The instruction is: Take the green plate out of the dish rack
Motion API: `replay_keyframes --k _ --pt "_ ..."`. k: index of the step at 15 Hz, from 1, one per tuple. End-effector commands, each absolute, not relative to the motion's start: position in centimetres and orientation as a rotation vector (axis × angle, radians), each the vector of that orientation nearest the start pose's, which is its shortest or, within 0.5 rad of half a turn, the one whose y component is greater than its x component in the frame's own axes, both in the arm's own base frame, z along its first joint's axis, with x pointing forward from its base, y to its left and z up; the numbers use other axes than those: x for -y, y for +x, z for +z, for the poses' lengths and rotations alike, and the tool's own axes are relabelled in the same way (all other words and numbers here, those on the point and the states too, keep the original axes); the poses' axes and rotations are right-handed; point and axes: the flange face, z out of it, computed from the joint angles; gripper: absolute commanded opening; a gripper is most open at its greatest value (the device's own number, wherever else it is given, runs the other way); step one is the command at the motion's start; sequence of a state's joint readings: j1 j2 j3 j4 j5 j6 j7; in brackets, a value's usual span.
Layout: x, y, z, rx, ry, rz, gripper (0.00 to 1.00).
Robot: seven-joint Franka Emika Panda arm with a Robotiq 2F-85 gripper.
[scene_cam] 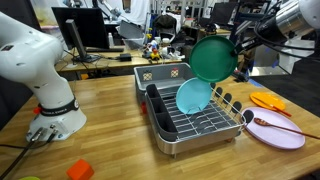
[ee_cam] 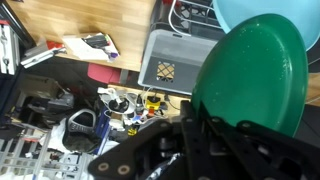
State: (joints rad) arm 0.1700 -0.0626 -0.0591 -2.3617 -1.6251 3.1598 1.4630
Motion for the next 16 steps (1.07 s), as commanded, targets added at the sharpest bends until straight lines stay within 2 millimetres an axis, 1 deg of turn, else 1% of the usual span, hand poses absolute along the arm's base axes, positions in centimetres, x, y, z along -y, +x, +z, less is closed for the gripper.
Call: replay_keyframes --k 1,6,9,10,11,16 --pt "-12.3 46.2 39.0 0.211 -2.821 -1.259 0.02" --pt "-10.7 47.2 39.4 -0.011 -2.803 -1.255 0.02" --pt "-10.0 47.5 39.9 -0.135 -2.796 -1.269 0.02" --pt "-10.0 47.6 40.1 -0.152 -2.796 -1.278 0.02" --pt "-10.3 47.9 39.5 -0.084 -2.800 -1.258 0.06" --pt "-10.1 47.9 39.9 -0.116 -2.794 -1.270 0.06"
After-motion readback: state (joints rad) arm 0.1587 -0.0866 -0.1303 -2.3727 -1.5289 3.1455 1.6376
